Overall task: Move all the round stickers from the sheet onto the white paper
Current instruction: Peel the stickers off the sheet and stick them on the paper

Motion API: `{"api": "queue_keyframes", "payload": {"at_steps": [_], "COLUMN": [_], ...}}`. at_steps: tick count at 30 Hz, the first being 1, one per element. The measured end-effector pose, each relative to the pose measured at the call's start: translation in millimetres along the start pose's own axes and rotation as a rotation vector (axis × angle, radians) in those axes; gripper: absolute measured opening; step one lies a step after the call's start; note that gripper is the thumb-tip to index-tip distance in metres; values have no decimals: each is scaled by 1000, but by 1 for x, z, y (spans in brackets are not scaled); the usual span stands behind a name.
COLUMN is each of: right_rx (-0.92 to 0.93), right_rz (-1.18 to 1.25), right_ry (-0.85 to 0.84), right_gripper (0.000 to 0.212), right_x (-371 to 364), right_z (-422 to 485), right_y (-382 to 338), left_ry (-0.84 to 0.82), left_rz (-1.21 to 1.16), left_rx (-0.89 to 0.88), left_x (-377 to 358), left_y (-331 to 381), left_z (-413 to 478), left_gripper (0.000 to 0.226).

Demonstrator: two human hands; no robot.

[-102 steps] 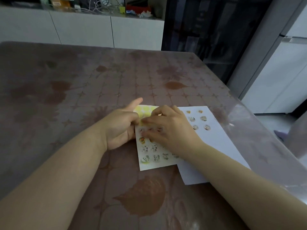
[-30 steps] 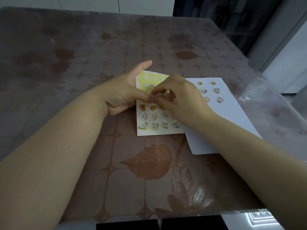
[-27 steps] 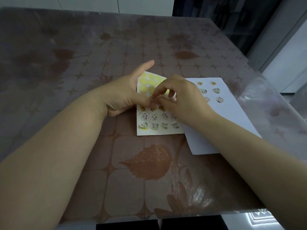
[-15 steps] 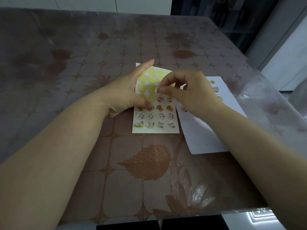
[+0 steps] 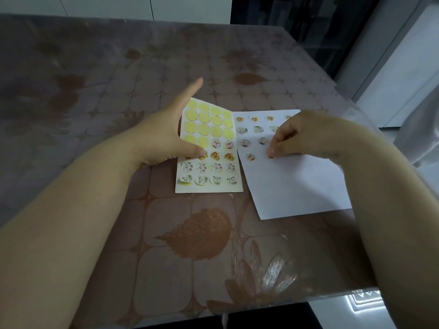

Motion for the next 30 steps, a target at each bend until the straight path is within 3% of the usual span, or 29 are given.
{"api": "queue_keyframes", "payload": {"at_steps": [16, 21, 30], "right_rx": [-62, -82, -67], "right_rz": [3, -73, -61], "right_ry": [47, 56, 80], "right_gripper": [21, 41, 34], "right_x": [-3, -2, -1], "right_z": [5, 4, 5], "right_y": [0, 1, 2], "left_ry": [0, 16, -48], "left_rz": [-13, -169, -408], "left_rx": [-3, -46, -38], "left_x": [-1, -2, -2], "left_y": [-1, 1, 4], "left_z": [1, 0, -1], "left_gripper": [111, 101, 98]}}
Point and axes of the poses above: each hand's wrist, its own z-axis towards the middle knuckle, its own x-axis out of the back of the hand, y = z × x, the point moved 1 cm from there along z, towards the middle knuckle, and after that the axes turned 14 degrees about -z, right-handed, at the moved point
